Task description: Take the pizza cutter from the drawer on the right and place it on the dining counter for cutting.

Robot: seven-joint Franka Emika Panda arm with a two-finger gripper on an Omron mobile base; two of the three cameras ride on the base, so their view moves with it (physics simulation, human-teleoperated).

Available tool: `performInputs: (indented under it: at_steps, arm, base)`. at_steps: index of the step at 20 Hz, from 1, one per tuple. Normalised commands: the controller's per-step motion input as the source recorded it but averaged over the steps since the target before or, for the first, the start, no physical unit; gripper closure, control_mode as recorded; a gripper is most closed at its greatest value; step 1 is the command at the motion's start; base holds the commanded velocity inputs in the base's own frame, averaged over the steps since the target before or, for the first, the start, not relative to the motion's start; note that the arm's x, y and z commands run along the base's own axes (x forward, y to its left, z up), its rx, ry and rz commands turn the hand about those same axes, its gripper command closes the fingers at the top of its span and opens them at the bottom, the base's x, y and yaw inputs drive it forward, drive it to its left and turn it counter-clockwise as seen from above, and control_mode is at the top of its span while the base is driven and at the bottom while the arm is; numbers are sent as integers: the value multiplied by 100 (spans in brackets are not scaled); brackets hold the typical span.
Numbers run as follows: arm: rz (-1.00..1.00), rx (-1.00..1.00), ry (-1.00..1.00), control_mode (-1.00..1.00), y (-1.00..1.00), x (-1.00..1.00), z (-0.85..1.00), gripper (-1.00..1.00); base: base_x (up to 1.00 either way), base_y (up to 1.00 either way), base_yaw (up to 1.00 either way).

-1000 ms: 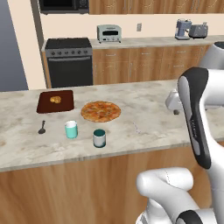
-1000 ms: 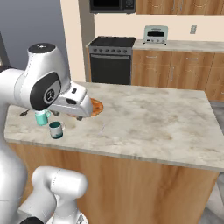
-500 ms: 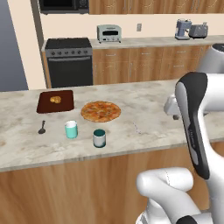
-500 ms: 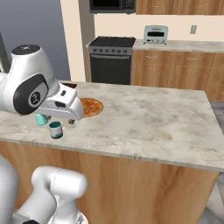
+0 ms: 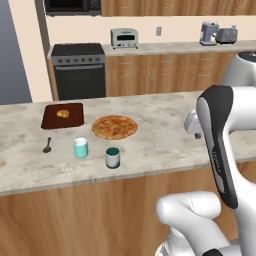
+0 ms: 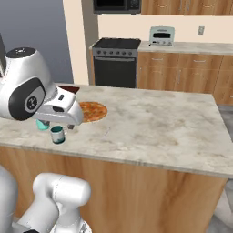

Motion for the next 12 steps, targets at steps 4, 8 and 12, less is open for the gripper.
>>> performInputs:
  at_steps: [4,8,12]
  arm:
    - [0,0,0,100,0,0,0,-100]
    - [0,0,0,100,0,0,0,-100]
    - [0,0,0,100,0,0,0,-100]
  base:
    - [-80,-99,0]
    - [-56,-100,0]
    - [-13,-100,3]
